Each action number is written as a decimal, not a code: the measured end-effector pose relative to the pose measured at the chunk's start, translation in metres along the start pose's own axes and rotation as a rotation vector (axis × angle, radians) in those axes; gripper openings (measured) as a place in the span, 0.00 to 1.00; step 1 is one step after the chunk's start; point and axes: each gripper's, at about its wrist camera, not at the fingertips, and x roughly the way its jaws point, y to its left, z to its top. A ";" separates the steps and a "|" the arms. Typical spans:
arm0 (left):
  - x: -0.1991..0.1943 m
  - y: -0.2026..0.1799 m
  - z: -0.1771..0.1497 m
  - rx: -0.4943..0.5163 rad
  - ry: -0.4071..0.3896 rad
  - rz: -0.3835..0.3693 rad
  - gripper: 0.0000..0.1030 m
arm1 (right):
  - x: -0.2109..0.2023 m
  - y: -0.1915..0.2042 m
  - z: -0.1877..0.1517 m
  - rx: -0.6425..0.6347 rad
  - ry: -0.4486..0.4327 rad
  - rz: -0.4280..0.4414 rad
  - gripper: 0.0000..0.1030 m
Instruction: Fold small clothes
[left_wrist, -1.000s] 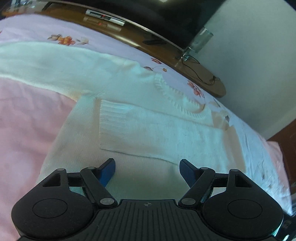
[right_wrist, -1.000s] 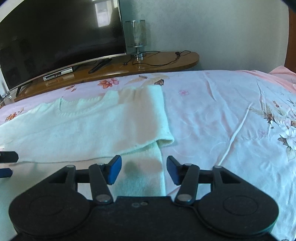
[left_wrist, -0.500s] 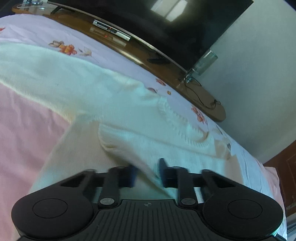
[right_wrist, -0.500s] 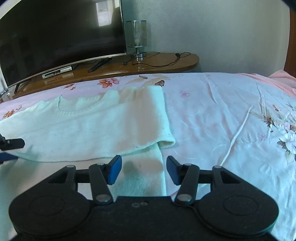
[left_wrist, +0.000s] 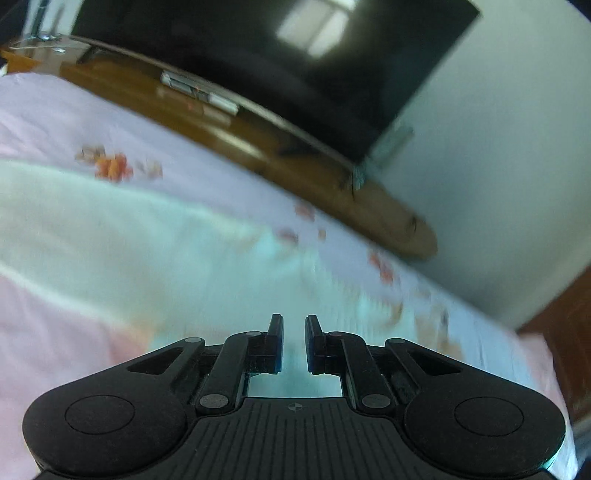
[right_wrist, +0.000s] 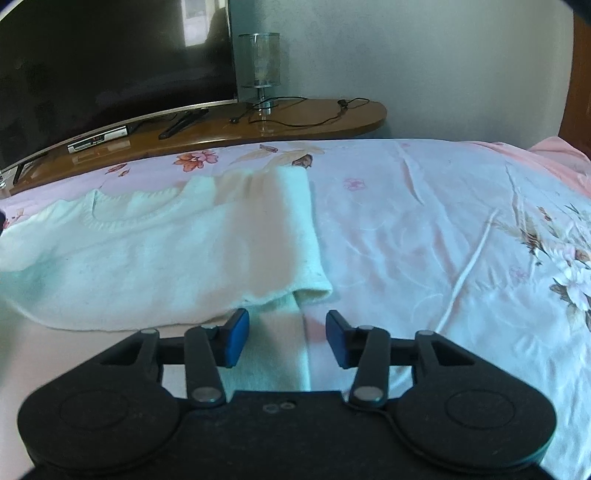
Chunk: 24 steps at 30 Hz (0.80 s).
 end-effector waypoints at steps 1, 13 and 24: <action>0.001 0.000 -0.007 -0.014 0.041 -0.014 0.10 | 0.001 0.000 -0.001 0.005 0.007 0.005 0.45; -0.009 0.011 -0.064 -0.272 0.101 -0.051 0.51 | -0.005 0.007 -0.001 0.005 0.000 0.042 0.45; 0.027 0.020 -0.054 -0.374 -0.008 -0.032 0.03 | -0.008 0.006 -0.004 0.011 -0.026 0.014 0.44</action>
